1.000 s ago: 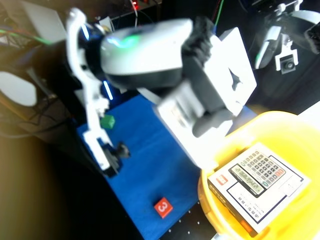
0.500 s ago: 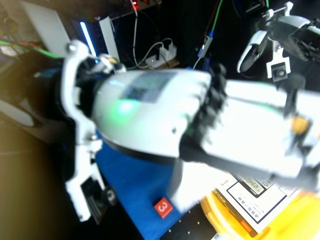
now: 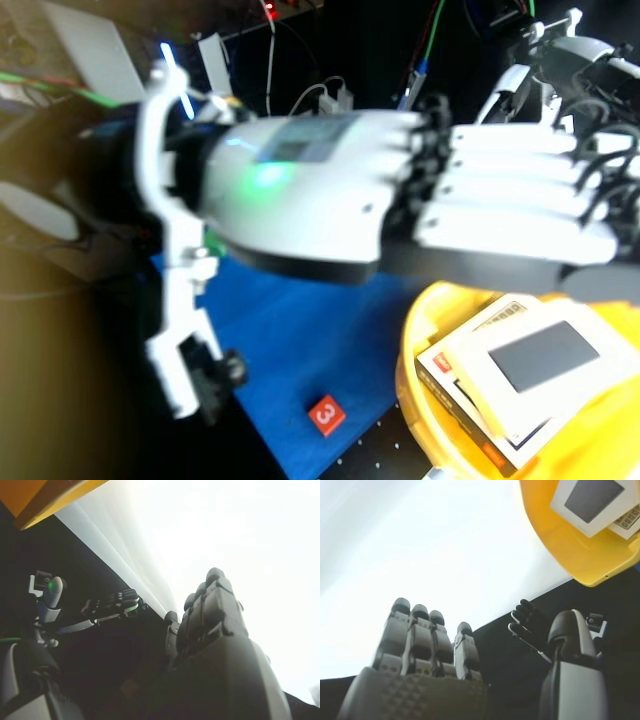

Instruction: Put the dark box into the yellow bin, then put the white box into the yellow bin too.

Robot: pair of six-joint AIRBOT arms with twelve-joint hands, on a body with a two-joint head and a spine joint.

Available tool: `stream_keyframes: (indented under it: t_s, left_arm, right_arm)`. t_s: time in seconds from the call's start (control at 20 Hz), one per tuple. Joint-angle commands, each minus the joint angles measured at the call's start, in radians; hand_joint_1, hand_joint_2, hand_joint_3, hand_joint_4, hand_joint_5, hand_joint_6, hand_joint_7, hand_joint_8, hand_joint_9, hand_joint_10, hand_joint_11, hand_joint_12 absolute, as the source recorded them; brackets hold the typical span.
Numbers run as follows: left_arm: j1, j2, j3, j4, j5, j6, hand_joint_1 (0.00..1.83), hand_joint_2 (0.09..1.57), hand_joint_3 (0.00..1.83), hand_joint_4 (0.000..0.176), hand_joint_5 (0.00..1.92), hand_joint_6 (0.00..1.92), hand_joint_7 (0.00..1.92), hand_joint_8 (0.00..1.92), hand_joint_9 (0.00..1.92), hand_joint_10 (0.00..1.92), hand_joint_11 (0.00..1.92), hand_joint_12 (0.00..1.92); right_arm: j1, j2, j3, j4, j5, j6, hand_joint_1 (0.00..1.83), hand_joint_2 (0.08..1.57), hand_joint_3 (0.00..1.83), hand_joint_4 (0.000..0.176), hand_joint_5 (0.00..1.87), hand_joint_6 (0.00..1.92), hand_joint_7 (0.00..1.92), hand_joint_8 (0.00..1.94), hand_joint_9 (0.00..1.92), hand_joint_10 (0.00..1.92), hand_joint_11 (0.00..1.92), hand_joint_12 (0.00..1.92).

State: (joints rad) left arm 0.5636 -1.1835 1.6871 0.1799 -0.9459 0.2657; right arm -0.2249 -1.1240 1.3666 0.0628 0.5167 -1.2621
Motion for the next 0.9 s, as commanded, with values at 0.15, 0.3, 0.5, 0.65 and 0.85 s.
stream_keyframes:
  t_s: [0.15,0.3,0.5,0.65,0.85]
  left_arm:
    - [0.017,0.02,-0.014,-0.09,-0.126,-0.005,0.89,0.72,0.0,0.122,0.02,0.0,0.0,0.0,0.01,0.0,0.07,0.03]
    - [0.044,0.032,-0.024,-0.113,-0.134,-0.005,0.91,0.72,0.0,0.096,0.01,0.0,0.01,0.0,0.02,0.0,0.07,0.03]
    - [0.09,0.079,-0.085,-0.203,-0.216,0.035,0.92,0.69,0.0,0.153,0.01,0.0,0.0,0.0,0.01,0.0,0.06,0.02]
    - [0.145,0.109,-0.125,-0.254,-0.292,0.049,0.92,0.66,0.0,0.17,0.04,0.01,0.02,0.01,0.01,0.0,0.04,0.01]
    - [0.184,0.165,-0.18,-0.282,-0.343,0.07,0.97,0.67,0.0,0.176,0.09,0.01,0.19,0.02,0.13,0.02,0.08,0.03]
  right_arm:
    - [0.016,0.051,-0.036,0.015,0.122,-0.003,0.75,0.71,0.0,0.176,0.0,0.0,0.0,0.0,0.0,0.0,0.0,0.0]
    - [0.016,0.087,-0.065,0.015,0.122,-0.003,0.69,0.72,0.0,0.176,0.0,0.0,0.0,0.0,0.01,0.0,0.01,0.0]
    - [0.016,0.148,-0.121,0.014,0.124,-0.003,0.74,0.69,0.0,0.176,0.0,0.0,0.1,0.01,0.11,0.02,0.05,0.02]
    - [0.016,0.206,-0.172,0.013,0.125,-0.003,0.75,0.68,0.0,0.176,0.0,0.0,0.15,0.01,0.13,0.01,0.05,0.03]
    - [0.017,0.236,-0.213,-0.008,0.128,-0.003,0.8,0.68,0.0,0.176,0.0,0.0,0.18,0.01,0.13,0.01,0.09,0.05]
